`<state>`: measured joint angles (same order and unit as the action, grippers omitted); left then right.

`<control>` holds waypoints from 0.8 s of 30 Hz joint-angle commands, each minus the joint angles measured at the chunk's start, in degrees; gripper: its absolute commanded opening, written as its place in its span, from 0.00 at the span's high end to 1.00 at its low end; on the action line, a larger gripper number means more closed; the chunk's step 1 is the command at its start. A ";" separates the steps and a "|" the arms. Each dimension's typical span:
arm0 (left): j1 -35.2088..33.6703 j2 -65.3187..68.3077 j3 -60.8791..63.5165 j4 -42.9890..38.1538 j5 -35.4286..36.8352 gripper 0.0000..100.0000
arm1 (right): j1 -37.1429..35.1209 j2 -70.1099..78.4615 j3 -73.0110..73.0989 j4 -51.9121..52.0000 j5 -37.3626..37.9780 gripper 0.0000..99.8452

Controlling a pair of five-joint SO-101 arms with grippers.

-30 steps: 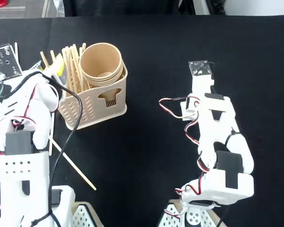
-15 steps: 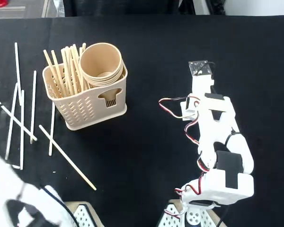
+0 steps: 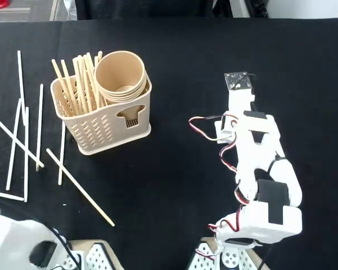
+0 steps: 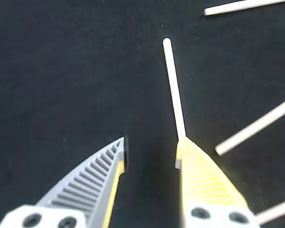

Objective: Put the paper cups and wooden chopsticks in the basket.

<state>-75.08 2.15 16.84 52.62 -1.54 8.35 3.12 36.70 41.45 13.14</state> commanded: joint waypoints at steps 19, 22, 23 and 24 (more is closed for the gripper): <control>1.36 29.10 -29.49 6.86 8.09 0.87 | 0.44 -0.75 -0.31 -0.35 0.53 0.99; 1.54 25.41 -34.68 15.12 8.18 0.85 | 0.44 -0.66 -0.31 -0.35 0.53 0.99; 1.63 24.88 -36.62 16.62 8.35 0.85 | 0.44 -0.66 -0.31 -0.35 0.53 0.99; 1.89 24.26 -37.93 17.32 8.44 0.85 | 0.44 -0.66 -0.31 -0.35 0.53 0.99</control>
<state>-73.85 31.52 -13.67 64.31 6.20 8.35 3.12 36.70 41.45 13.14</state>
